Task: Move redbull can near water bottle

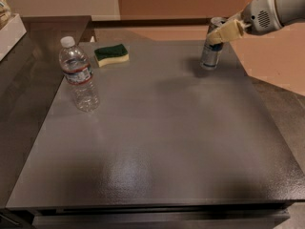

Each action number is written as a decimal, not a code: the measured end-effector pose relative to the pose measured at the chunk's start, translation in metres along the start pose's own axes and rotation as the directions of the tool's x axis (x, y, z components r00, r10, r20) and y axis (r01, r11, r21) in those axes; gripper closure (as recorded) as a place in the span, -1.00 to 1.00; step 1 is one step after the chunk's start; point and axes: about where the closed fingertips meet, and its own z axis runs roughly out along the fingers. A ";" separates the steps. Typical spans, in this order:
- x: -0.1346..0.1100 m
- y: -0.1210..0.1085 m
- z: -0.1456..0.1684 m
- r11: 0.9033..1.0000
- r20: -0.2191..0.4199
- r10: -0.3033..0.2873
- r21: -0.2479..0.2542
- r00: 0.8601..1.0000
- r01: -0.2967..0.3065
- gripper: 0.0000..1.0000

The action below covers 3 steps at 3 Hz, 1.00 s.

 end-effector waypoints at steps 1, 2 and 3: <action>-0.019 0.040 -0.012 0.995 0.029 -0.052 -0.085 0.998 0.054 1.00; -0.059 0.157 0.019 0.909 0.042 -0.257 -0.330 0.966 0.256 1.00; -0.064 0.180 0.032 0.880 0.041 -0.297 -0.376 0.954 0.290 1.00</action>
Offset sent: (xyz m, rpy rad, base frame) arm -0.1200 0.1814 0.0224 -0.0585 0.0121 0.5616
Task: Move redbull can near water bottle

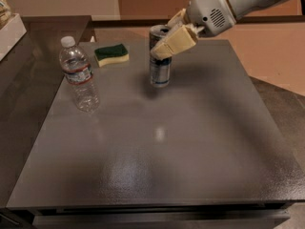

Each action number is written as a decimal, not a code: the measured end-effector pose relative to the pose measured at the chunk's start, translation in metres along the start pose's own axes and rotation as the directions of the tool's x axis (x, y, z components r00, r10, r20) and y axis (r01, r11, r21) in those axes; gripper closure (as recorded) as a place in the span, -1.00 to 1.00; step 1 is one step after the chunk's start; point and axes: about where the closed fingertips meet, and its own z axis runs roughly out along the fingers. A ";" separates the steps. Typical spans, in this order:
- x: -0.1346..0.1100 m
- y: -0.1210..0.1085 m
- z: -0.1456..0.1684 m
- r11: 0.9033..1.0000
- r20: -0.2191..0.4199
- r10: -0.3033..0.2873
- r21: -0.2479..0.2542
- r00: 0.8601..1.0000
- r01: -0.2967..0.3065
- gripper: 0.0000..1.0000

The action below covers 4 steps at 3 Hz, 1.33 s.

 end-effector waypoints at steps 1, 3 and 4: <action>-0.007 0.009 0.054 0.995 -0.031 -0.050 -0.092 0.998 0.047 1.00; -0.014 0.002 0.102 0.986 -0.048 -0.093 -0.145 0.995 0.085 1.00; -0.017 -0.003 0.113 0.984 -0.045 -0.108 -0.144 0.993 0.101 1.00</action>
Offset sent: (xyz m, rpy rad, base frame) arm 0.0100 0.0970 -0.0593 -0.0740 0.0350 0.1953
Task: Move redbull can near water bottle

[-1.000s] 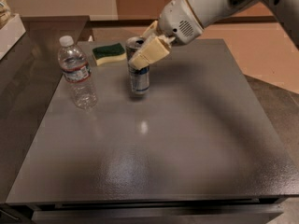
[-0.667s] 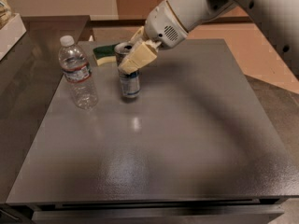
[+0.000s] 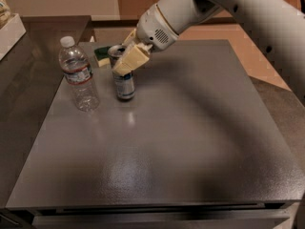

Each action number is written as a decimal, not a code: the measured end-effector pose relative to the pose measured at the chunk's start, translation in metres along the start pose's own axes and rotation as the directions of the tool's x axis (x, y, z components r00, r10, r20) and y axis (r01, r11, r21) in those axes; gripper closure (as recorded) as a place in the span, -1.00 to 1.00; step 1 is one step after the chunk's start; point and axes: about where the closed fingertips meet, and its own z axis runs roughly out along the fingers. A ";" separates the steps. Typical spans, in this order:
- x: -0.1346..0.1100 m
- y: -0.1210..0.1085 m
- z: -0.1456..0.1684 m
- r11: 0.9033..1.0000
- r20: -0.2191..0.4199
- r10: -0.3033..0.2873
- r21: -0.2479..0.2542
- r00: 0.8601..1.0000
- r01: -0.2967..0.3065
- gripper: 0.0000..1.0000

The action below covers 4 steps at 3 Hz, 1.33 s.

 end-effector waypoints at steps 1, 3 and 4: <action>-0.003 -0.003 0.010 1.000 0.007 -0.018 0.000 1.000 0.018 1.00; -0.005 -0.001 0.025 1.000 0.027 -0.021 -0.013 0.999 0.021 0.17; -0.004 0.000 0.029 1.000 0.030 -0.024 -0.009 0.999 0.025 -0.28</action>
Offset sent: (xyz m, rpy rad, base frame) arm 0.0035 0.0195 -0.0131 0.0316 -0.0041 0.0187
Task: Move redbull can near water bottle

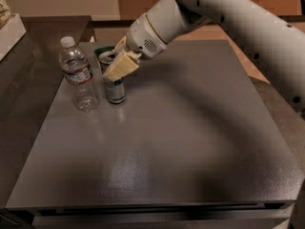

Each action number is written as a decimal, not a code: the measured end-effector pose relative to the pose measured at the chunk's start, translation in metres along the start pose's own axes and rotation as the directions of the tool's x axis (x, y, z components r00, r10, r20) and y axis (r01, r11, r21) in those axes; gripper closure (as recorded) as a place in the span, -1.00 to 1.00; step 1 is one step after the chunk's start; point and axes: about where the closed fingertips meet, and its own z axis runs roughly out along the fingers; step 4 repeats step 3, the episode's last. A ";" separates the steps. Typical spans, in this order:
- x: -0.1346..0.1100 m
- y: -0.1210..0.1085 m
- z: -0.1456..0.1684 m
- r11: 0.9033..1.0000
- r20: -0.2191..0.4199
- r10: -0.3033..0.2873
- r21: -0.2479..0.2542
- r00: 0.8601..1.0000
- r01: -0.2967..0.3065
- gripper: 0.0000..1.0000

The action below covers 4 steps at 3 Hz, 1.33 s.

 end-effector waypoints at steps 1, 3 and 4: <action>-0.001 0.001 0.002 1.000 0.000 -0.001 -0.004 1.000 0.001 -0.77; -0.002 0.001 0.004 1.000 0.000 -0.003 -0.008 1.000 0.003 -1.00; -0.002 0.001 0.004 1.000 0.000 -0.003 -0.008 1.000 0.003 -1.00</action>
Offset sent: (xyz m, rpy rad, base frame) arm -0.0006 0.0019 -0.0006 -0.0004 0.0014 0.0036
